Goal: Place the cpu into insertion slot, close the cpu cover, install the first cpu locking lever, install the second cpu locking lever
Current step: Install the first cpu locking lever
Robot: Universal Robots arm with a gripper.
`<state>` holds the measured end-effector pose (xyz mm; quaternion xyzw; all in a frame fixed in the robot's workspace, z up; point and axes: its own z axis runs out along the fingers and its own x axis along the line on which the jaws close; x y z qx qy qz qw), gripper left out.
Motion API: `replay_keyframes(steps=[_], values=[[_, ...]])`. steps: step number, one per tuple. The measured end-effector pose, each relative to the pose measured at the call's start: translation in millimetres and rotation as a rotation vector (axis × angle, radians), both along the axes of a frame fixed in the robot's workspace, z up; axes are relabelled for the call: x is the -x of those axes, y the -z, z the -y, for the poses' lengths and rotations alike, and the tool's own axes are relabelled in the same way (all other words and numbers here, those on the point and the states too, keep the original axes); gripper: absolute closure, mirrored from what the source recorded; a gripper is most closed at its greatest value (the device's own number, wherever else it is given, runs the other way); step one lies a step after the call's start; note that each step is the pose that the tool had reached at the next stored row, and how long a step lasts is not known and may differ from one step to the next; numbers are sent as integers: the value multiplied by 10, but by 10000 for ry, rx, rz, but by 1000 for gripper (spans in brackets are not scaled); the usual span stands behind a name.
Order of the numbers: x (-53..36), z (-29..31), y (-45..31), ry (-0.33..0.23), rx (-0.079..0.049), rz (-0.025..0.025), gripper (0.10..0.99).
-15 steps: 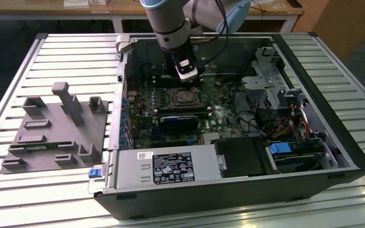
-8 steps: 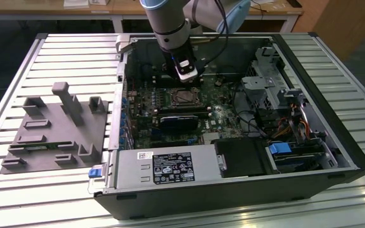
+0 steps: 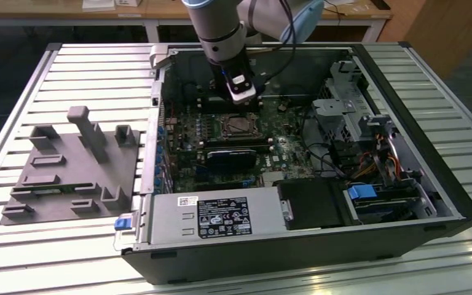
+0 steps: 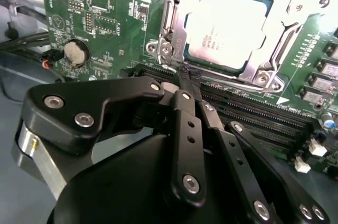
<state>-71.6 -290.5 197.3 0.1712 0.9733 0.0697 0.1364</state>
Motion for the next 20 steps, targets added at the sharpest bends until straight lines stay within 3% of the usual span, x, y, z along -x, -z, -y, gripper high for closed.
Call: replay_keyframes(steps=[5,9,10,11,12,18,19,20], values=[[0,0,-77,0,0,0,984],[0,0,-84,0,-9,1,984],[-8,0,-85,-1,-8,-51,984],[-15,0,-84,0,-7,-153,984],[-22,0,-81,1,-7,-308,984],[-53,0,-71,3,24,-1373,984],[-57,0,-69,3,34,-1541,984],[-60,0,-69,4,42,-1665,984]])
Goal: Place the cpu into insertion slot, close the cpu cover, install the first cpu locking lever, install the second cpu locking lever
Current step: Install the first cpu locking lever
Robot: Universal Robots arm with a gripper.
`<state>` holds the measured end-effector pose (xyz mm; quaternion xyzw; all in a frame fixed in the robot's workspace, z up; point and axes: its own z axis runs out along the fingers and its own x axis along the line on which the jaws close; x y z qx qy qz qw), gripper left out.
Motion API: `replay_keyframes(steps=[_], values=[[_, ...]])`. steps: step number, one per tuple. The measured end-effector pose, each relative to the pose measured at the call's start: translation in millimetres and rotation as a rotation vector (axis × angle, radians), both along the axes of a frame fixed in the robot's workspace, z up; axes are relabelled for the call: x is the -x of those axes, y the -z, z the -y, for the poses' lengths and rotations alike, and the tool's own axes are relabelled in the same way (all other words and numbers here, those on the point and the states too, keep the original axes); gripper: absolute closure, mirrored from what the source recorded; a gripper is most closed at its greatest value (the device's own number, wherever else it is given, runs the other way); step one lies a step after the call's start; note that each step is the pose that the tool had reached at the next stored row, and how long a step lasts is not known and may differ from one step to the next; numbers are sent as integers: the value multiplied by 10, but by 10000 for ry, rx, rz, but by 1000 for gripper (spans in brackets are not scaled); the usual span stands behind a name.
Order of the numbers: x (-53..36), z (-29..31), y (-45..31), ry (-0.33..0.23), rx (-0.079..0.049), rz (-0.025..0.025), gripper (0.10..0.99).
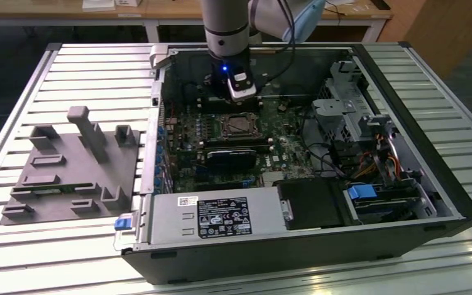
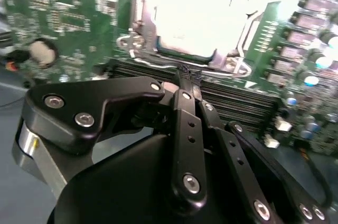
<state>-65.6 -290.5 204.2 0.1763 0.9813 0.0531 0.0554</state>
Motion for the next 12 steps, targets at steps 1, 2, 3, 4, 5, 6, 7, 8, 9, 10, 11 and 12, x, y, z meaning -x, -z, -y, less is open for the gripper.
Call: replay_keyframes(steps=[1,2,3,4,5,6,7,8,9,10,11,12], values=[[-1,0,0,0,1,-47,984],[0,0,0,1,2,-49,984],[0,0,0,2,2,-51,984],[0,0,0,2,2,-52,984],[0,0,0,2,2,-52,984],[-1,0,-2,1,7,-53,984],[-1,0,-10,0,17,-54,984],[-1,0,-23,-1,27,-52,984],[-1,0,-42,-1,34,-52,984],[-1,0,-63,0,40,-52,984],[-1,0,-82,0,45,-53,984],[-1,0,-96,0,55,-51,984]])
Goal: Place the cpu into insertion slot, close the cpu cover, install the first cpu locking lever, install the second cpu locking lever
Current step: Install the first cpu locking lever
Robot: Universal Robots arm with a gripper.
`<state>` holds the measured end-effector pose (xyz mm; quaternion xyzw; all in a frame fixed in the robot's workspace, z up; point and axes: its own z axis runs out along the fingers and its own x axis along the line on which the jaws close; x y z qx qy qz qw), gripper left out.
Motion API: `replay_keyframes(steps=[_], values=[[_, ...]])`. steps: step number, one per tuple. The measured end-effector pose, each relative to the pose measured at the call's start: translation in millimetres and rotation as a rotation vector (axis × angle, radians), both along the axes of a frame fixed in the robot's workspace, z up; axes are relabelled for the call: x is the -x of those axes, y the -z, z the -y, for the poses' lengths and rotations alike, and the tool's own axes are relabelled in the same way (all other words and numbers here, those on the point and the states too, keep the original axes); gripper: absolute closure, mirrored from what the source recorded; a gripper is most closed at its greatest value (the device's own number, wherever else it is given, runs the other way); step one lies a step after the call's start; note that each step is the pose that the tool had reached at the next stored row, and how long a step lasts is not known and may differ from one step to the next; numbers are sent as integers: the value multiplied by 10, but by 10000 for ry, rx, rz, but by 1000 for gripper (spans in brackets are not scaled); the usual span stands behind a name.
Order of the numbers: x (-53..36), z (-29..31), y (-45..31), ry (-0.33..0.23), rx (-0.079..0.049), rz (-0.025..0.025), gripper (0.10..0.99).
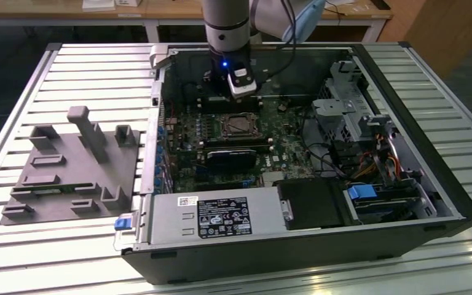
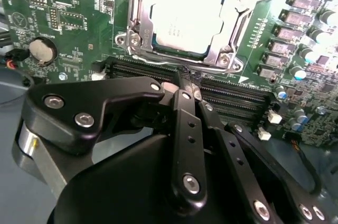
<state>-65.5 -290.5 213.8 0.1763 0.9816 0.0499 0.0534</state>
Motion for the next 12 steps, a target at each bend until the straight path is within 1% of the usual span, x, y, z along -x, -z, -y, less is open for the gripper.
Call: replay_keyframes(steps=[1,2,3,6,8,10,12], values=[[0,0,-9,1,24,0,984],[-1,-1,-12,2,78,2,984],[-2,0,-14,1,160,0,984],[-6,7,-15,1,459,0,984],[-9,17,-15,0,625,1,984],[-11,36,-16,0,738,-2,984],[-13,56,-15,0,810,0,984]])
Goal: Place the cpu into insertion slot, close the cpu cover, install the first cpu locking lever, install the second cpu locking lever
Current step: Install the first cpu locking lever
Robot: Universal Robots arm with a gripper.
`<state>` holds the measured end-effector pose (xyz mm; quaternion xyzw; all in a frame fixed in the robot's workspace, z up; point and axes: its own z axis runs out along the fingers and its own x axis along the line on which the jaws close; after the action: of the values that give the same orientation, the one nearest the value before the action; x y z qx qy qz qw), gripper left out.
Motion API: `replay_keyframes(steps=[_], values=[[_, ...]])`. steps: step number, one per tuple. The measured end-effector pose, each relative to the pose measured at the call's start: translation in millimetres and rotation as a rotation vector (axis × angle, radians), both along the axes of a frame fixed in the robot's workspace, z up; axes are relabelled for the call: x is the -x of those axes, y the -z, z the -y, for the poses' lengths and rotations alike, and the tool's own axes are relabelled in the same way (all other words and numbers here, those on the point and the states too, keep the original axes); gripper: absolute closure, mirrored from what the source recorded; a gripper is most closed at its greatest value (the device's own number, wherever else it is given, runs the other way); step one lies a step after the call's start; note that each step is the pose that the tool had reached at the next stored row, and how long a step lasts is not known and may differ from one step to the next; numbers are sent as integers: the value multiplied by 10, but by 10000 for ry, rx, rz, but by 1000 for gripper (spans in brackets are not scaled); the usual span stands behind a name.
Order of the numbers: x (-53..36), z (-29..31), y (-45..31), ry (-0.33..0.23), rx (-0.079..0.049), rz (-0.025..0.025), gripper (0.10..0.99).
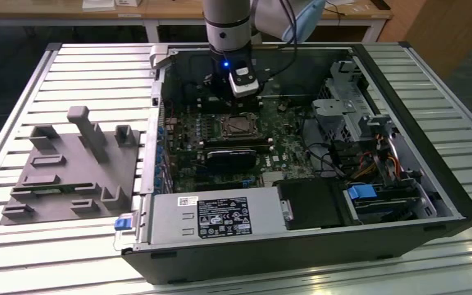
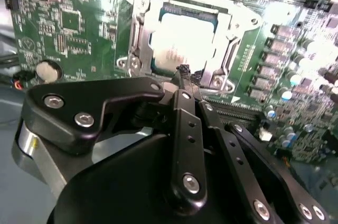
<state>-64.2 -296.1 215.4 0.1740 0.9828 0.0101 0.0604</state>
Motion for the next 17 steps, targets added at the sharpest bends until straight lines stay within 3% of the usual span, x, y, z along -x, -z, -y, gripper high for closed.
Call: replay_keyframes(steps=[11,14,17], values=[[-6,205,1,-1,209,0,984],[-14,215,3,-100,221,-8,984],[-27,216,11,-327,250,-49,984]])
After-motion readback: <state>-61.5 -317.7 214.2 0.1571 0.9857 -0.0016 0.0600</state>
